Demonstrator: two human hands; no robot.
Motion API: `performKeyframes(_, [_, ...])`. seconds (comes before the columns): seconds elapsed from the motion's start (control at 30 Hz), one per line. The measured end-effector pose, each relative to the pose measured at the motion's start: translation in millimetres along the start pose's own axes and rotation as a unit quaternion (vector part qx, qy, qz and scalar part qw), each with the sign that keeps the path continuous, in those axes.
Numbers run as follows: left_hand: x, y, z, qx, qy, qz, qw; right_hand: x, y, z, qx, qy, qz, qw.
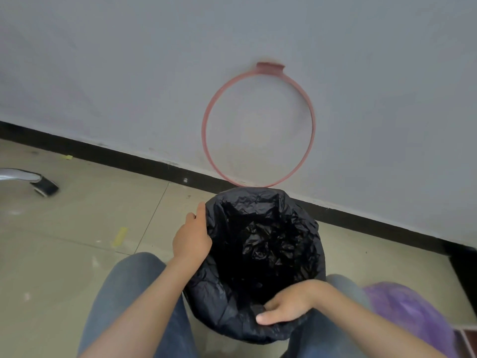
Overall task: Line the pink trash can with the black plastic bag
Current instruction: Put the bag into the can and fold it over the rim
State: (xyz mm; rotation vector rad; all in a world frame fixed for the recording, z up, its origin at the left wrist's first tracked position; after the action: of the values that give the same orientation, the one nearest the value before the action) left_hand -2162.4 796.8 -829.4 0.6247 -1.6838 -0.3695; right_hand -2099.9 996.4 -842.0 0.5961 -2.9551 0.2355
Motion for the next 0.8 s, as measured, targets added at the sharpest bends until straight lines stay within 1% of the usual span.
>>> performKeyframes(0.03, [0,-1,0,-0.001,0.004,-0.004,1.000,1,0,1,-0.006,0.011,0.014,1.000])
performKeyframes(0.07, [0,-1,0,0.000,0.009,-0.009,1.000,8,-3,1,0.004,0.045,0.041,0.998])
performKeyframes(0.1, [0,-1,-1,0.000,0.012,-0.012,1.000,18,-8,2,0.022,0.101,0.077,0.992])
performKeyframes(0.17, [0,0,-2,0.000,0.015,-0.014,1.000,43,-19,2,0.062,0.227,0.153,0.960])
performKeyframes(0.2, [1,1,-3,-0.001,0.016,-0.012,1.000,52,-27,4,0.077,0.263,0.186,0.944])
performKeyframes(0.23, [1,2,-3,-0.001,0.017,-0.010,1.000,56,-36,8,0.089,0.270,0.216,0.934])
performKeyframes(0.27, [1,2,-4,-0.002,0.018,-0.007,1.000,56,-48,16,0.099,0.254,0.243,0.931])
performKeyframes(0.33, [2,2,-4,-0.004,0.019,-0.006,1.000,49,-68,32,0.113,0.200,0.303,0.925])
performKeyframes(0.4, [2,3,-4,-0.006,0.015,-0.007,1.000,37,-80,41,0.135,0.130,0.386,0.903])
performKeyframes(0.43, [2,3,-4,-0.006,0.014,-0.007,1.000,33,-82,44,0.142,0.109,0.418,0.890])
performKeyframes(0.47, [2,3,-4,-0.004,0.012,-0.004,1.000,32,-82,43,0.144,0.109,0.434,0.883])
performKeyframes(0.5, [2,3,-4,-0.002,0.008,-0.001,1.000,34,-79,41,0.143,0.134,0.435,0.879])
performKeyframes(0.53, [2,2,-4,0.001,0.002,-0.001,1.000,41,-73,33,0.137,0.184,0.421,0.878])
performKeyframes(0.57, [3,2,-3,0.001,-0.006,-0.003,1.000,51,-62,20,0.123,0.254,0.395,0.874])
performKeyframes(0.6, [3,1,-2,-0.004,-0.016,-0.003,1.000,63,-47,3,0.103,0.341,0.354,0.865])
performKeyframes(0.67, [5,1,-3,-0.019,-0.028,-0.007,0.999,85,-13,-40,0.053,0.519,0.245,0.817])
performKeyframes(0.7, [8,1,-6,-0.022,-0.025,-0.014,0.999,92,9,-56,0.019,0.576,0.204,0.791])
performKeyframes(0.73, [11,0,-9,-0.019,-0.018,-0.025,0.999,95,33,-65,-0.024,0.606,0.178,0.775])
performKeyframes(0.77, [13,0,-14,-0.012,-0.009,-0.041,0.999,95,55,-68,-0.070,0.612,0.167,0.770])
performKeyframes(0.8, [13,-1,-19,-0.001,-0.001,-0.061,0.998,94,75,-65,-0.105,0.596,0.178,0.776])
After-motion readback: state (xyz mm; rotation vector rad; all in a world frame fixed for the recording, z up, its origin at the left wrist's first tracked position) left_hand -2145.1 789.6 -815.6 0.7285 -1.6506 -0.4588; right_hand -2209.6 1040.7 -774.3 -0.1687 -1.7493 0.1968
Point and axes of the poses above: each hand's wrist, its own z-axis towards the middle knuckle, its own x-axis out of the back of the hand, y = z × x, the point moved 5 cm from there along z, towards the middle knuckle, and after that the axes turned 8 degrees about -x, right-handed, at the moved point
